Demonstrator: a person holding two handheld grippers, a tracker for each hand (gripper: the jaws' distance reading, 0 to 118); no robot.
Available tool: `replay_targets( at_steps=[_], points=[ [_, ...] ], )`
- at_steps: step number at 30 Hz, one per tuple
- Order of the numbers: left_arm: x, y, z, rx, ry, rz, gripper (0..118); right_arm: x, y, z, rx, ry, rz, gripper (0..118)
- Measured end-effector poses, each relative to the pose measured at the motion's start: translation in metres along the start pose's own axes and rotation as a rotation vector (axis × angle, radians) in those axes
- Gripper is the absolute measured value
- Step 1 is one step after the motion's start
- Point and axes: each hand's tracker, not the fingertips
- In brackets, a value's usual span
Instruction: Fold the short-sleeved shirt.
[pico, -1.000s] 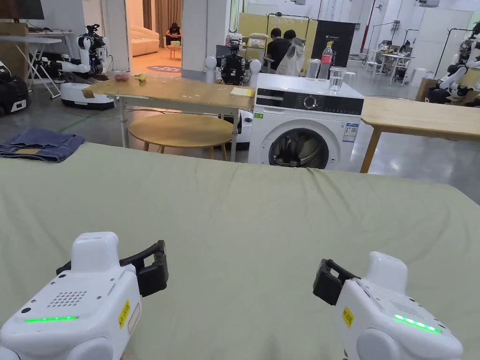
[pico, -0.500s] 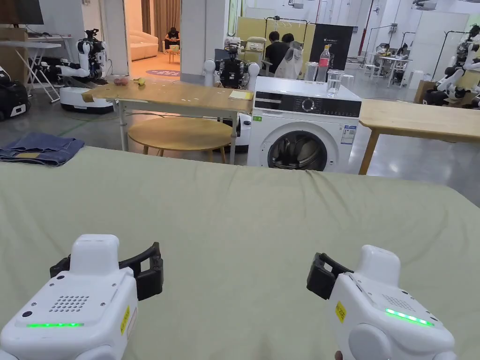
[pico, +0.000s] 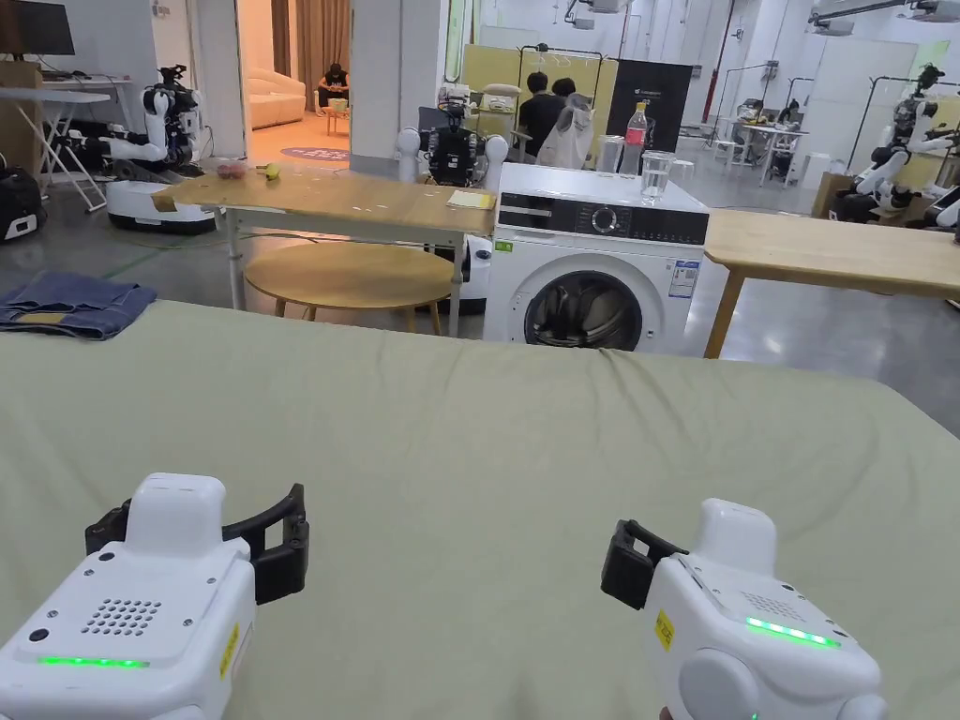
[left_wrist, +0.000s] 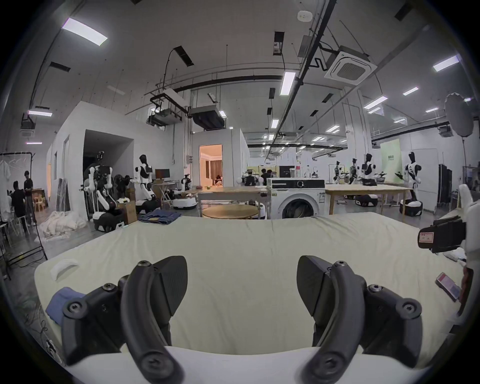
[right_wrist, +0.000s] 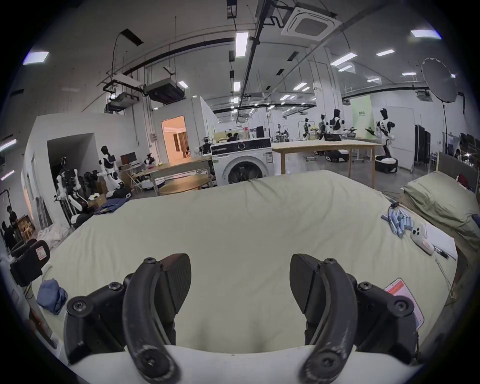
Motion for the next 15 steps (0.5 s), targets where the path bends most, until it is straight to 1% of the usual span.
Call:
replay_targets(
  at_steps=[11, 15],
  points=[
    [0.0002, 0.0006, -0.0036, 0.025, -0.055, -0.002, 88, -0.0095, 0.0035, -0.0020, 0.028, -0.013, 0.046, 81],
    [0.0020, 0.0024, -0.0034, 0.024, -0.062, -0.027, 88, -0.0100, -0.0003, -0.0014, 0.040, -0.034, 0.085, 81]
  ],
)
